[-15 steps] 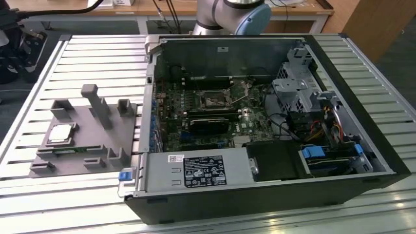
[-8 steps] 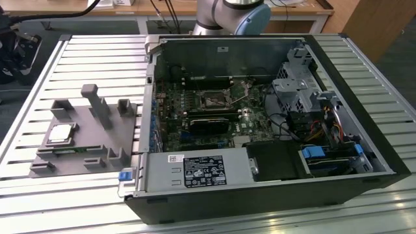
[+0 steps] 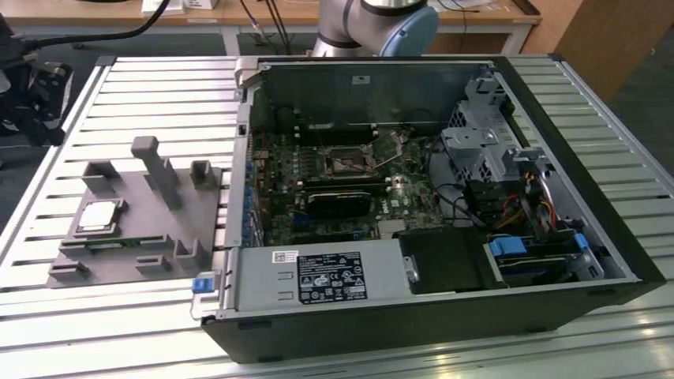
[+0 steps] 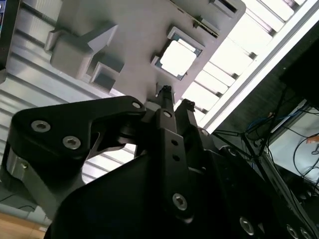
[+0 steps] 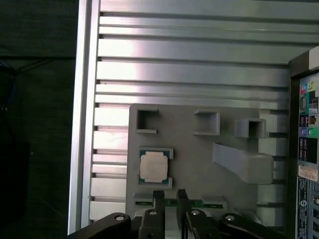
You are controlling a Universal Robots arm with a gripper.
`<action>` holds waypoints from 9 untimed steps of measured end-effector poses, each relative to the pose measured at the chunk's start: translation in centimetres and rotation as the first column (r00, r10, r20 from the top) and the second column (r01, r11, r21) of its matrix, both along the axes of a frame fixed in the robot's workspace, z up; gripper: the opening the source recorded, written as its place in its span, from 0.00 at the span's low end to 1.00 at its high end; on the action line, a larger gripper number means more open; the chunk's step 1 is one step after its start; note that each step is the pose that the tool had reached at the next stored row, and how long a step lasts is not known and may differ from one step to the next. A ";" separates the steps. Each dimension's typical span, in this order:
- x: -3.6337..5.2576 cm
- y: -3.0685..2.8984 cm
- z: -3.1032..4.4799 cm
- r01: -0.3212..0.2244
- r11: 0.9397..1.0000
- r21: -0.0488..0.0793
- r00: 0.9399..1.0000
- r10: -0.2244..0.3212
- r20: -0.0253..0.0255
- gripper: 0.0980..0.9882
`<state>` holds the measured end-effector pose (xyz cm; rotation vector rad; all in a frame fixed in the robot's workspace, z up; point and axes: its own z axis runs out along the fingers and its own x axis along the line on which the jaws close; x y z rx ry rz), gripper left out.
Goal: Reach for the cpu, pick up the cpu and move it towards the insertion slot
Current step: 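Reach for the cpu, then pick up the cpu and move it towards the insertion slot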
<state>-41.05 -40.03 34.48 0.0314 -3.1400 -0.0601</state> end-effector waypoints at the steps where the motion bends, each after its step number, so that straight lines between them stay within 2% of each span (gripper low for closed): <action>1: -0.01 0.00 -0.18 0.000 1.000 0.000 1.000 0.000 0.000 0.15; 4: -0.02 -0.05 -0.72 -0.001 1.000 0.000 1.000 0.001 0.000 0.35; 5: -0.03 -0.09 -0.91 -0.003 1.000 0.000 1.000 0.003 -0.001 0.35; 6: -0.03 -0.12 -1.09 -0.006 1.000 0.000 1.000 0.006 -0.002 0.41; 7: -0.05 -0.13 -1.28 -0.009 1.000 0.000 1.000 0.009 -0.003 0.41; 9: -0.15 -0.20 -1.63 -0.013 1.000 0.000 1.000 0.013 -0.003 0.55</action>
